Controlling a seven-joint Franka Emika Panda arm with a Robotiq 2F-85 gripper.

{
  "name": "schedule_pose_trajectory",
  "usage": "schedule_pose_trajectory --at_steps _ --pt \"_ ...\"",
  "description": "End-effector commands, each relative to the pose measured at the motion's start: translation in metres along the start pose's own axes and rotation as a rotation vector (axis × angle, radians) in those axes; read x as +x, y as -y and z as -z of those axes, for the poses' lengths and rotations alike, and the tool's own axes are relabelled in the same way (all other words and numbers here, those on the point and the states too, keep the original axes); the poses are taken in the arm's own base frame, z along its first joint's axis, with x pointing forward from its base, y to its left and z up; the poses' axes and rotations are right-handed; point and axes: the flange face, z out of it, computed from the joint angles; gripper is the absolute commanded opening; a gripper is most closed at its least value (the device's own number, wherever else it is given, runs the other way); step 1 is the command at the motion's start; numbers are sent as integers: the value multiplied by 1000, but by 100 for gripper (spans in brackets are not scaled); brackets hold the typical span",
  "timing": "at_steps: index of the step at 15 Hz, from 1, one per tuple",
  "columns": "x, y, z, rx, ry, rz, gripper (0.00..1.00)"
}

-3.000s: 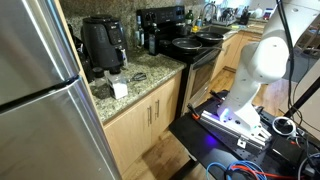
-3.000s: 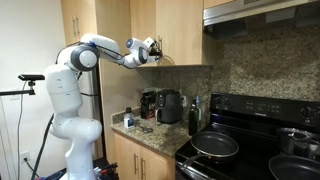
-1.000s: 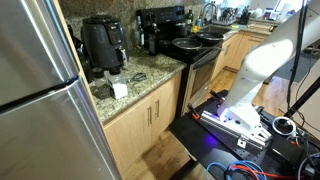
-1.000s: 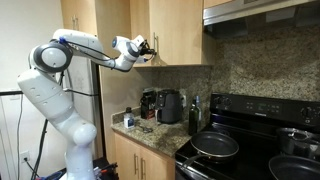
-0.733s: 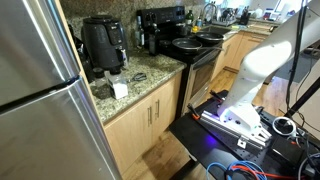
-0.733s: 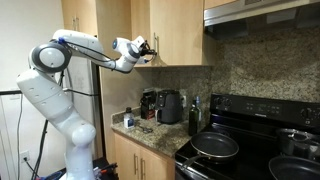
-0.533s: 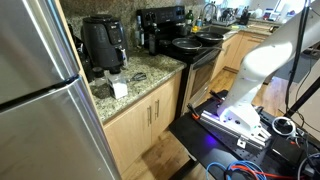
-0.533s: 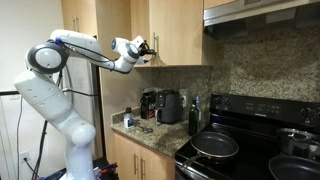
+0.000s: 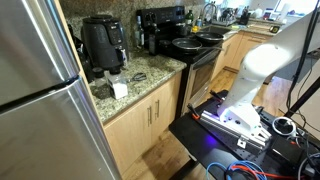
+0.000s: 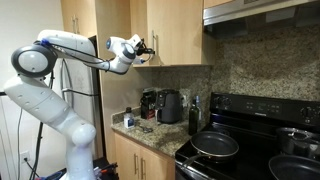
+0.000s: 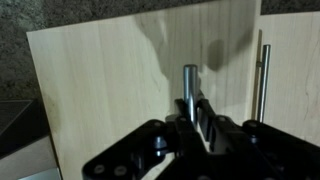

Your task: Open the right door of the top cabinet.

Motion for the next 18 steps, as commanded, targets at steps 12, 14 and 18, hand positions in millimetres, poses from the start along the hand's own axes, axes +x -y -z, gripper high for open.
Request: schedule_pose_trajectory --at_steps 12,14,18 --pt "61 -166 195 -538 -117 -121 4" --pt "71 -170 204 -614 -196 -144 4" --pt "84 -133 201 -516 -398 -261 54"
